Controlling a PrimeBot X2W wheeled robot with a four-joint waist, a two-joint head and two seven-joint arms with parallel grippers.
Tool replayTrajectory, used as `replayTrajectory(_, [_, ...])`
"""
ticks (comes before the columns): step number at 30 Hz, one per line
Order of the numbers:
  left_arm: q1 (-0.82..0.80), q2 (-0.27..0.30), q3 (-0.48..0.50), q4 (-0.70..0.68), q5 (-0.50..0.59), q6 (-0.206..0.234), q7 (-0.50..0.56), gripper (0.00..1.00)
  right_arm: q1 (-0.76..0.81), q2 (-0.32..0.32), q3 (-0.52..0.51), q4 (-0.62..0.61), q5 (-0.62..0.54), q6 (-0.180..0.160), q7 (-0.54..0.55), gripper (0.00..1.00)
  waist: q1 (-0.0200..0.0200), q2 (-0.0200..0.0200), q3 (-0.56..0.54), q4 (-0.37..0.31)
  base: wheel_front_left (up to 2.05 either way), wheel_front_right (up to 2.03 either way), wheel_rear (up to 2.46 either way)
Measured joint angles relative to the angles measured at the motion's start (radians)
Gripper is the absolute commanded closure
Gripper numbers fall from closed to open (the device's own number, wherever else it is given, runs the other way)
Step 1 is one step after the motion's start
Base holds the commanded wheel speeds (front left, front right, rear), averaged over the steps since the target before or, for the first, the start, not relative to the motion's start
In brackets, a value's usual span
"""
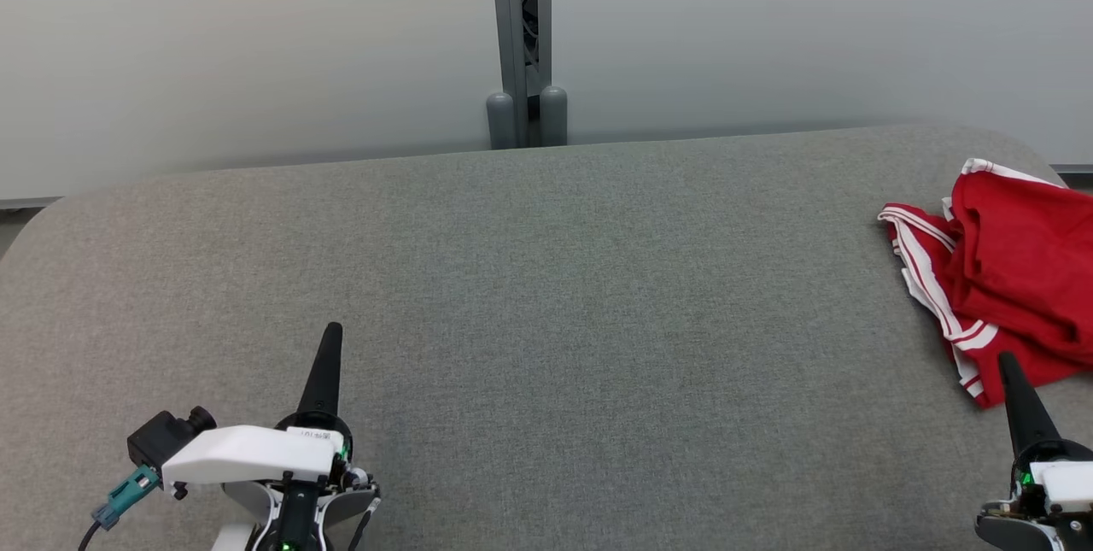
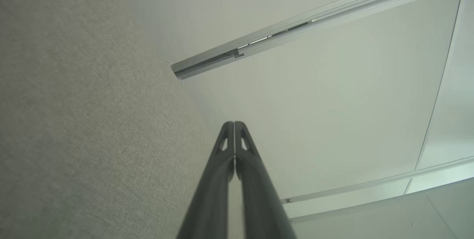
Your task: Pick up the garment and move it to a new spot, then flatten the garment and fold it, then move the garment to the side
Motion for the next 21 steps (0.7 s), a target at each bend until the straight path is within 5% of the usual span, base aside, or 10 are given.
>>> replayTrajectory(21, [-0.043,0.001,-0.005,0.012,-0.153,-0.02,0.03,1.0,0.012,-0.001,-0.072,-0.022,0.184,0.0,0.062,1.0,0.0,0.0,0.001,-0.002,0.0,0.0,0.0])
